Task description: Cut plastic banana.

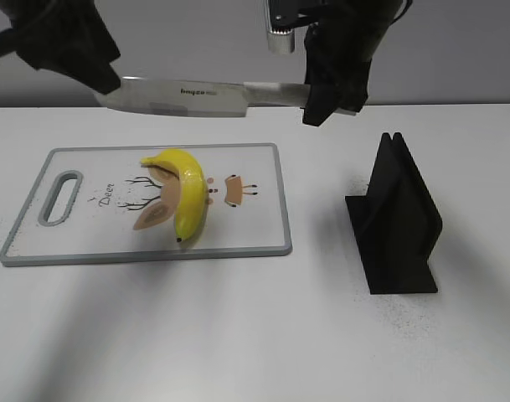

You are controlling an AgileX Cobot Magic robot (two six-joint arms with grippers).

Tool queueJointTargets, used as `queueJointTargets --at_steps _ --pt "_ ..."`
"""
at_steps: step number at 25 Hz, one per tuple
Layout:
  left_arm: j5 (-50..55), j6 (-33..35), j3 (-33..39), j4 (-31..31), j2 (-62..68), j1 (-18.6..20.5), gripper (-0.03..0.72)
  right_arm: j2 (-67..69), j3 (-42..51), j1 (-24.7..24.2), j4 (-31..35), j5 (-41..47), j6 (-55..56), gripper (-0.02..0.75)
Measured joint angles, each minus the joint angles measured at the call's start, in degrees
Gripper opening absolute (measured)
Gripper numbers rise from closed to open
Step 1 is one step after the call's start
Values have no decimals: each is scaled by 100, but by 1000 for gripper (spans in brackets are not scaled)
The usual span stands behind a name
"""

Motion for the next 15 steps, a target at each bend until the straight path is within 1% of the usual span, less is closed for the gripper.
queueJointTargets --at_steps 6,9,11,12,15 --pt "-159 23 0 0 427 0 506 202 -157 0 128 0 -39 162" --pt "-227 28 -6 0 577 0 462 208 -252 0 159 0 -39 162" --pt "-265 28 -6 0 664 0 396 208 -275 0 165 0 -39 161" --pt "-271 28 -6 0 702 0 342 208 -279 0 165 0 -39 161" --pt "-344 28 -6 0 762 0 134 212 -279 0 165 0 -73 161"
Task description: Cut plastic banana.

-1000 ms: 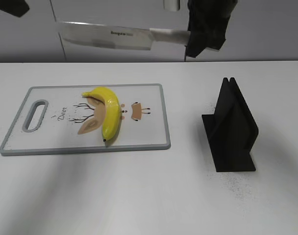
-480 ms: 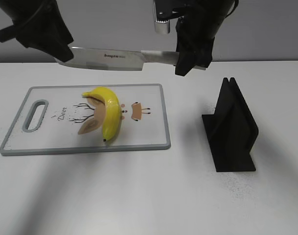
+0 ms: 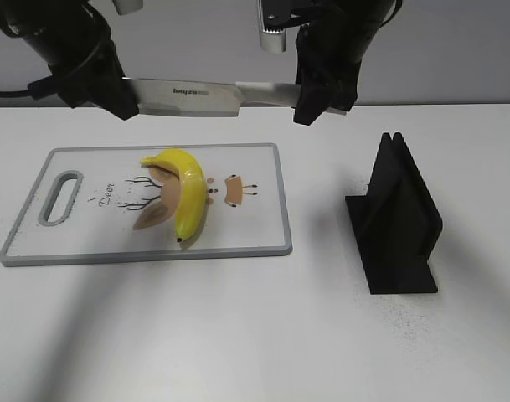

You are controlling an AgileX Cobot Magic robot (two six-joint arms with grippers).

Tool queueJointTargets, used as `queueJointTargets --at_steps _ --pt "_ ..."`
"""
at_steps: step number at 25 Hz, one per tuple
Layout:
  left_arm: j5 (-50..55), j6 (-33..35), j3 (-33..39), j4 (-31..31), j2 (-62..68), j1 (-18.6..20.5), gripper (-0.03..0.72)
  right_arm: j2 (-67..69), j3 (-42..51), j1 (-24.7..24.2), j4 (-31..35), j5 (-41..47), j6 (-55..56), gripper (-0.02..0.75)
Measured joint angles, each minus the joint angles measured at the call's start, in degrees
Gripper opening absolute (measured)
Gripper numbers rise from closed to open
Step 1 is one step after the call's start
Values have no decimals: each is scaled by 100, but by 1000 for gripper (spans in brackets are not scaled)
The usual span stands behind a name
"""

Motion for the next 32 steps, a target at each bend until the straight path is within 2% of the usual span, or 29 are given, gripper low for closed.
queueJointTargets --at_steps 2,4,18,27,32 --pt "-61 13 0 0 0 0 44 20 0 0 0 0 -12 161" --pt "-56 43 0 19 5 0 20 63 -7 0 0 -11 -28 161" --pt "-154 70 -10 -96 578 0 14 234 -32 0 -156 -37 17 161" --pt "-753 31 -16 -84 1800 0 16 1406 -87 0 -355 -461 48 161" --pt "-649 -23 -173 -63 2029 0 20 1549 -179 -23 -372 -466 42 161"
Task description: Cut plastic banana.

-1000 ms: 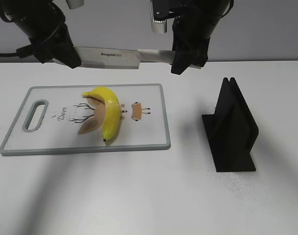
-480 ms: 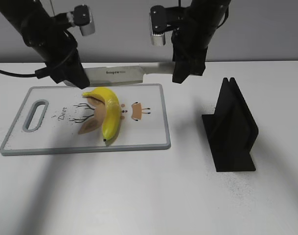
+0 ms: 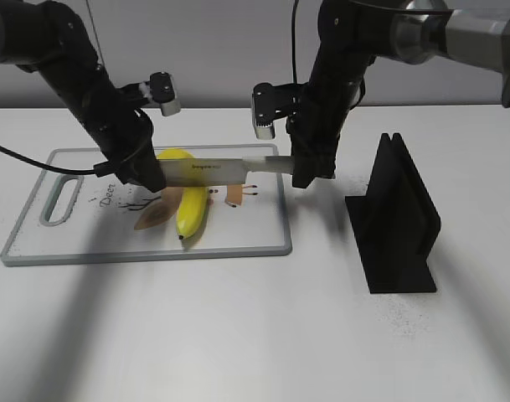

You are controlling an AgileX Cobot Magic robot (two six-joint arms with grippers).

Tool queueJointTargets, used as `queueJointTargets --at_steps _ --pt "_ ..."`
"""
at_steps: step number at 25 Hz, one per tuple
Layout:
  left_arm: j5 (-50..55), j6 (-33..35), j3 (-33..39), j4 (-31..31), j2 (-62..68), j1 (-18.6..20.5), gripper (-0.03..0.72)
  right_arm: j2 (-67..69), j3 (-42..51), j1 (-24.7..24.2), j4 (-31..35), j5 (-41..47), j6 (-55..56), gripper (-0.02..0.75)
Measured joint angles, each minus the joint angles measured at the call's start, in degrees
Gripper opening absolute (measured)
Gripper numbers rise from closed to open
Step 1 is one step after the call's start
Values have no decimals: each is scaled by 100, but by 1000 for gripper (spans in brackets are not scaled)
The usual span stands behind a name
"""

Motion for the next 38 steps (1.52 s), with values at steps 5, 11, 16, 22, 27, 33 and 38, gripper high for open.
queueJointTargets --at_steps 5,11,16,22,27,33,38 --pt "41 -36 -17 5 7 0 21 0 -31 0 0 4 0 161" --pt "14 -78 6 78 -49 0 21 112 -535 5 -5 393 -6 161" --pt "-313 -190 112 448 -296 -14 9 167 -1233 46 -98 530 185 169" --pt "-380 -205 112 666 -1249 3 7 -246 -1437 53 -55 538 418 176" --pt "-236 -205 112 676 -1875 3 7 -732 -1448 53 41 544 489 184" --pt "-187 -205 112 647 -2111 3 7 -901 -1454 59 79 549 489 185" --pt "-187 -223 112 573 -2111 10 71 -901 -1454 59 79 549 489 187"
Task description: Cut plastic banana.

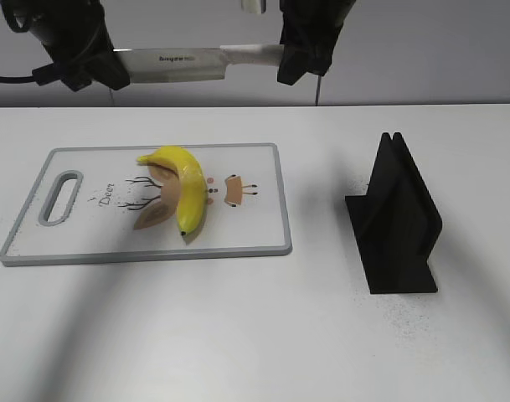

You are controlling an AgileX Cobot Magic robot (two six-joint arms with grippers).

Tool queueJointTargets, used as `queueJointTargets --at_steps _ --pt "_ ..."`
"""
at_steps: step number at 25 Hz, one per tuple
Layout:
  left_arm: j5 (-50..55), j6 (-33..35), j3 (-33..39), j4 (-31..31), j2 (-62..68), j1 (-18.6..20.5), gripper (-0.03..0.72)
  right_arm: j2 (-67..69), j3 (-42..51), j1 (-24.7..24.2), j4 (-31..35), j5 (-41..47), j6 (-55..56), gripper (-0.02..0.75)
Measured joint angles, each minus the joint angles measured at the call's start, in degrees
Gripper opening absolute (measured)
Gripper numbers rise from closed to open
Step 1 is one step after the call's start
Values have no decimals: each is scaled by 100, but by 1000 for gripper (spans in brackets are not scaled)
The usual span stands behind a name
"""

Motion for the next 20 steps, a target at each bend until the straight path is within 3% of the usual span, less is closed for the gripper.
queueJointTargets --at_steps 3,6,9,15,20 --pt "-16 -75 0 -129 0 6 237 0 0 0 4 0 45 187" --pt "-47 -258 0 -218 -4 6 508 0 0 -5 11 0 85 180" --pt "-249 -529 5 -248 -58 6 663 0 0 -5 73 0 85 170" --pt "-947 -1357 43 -174 -561 13 681 0 187 -5 112 -49 130 161" --pt "-1151 -2664 43 557 -1000 159 679 -12 242 -12 85 -49 374 161"
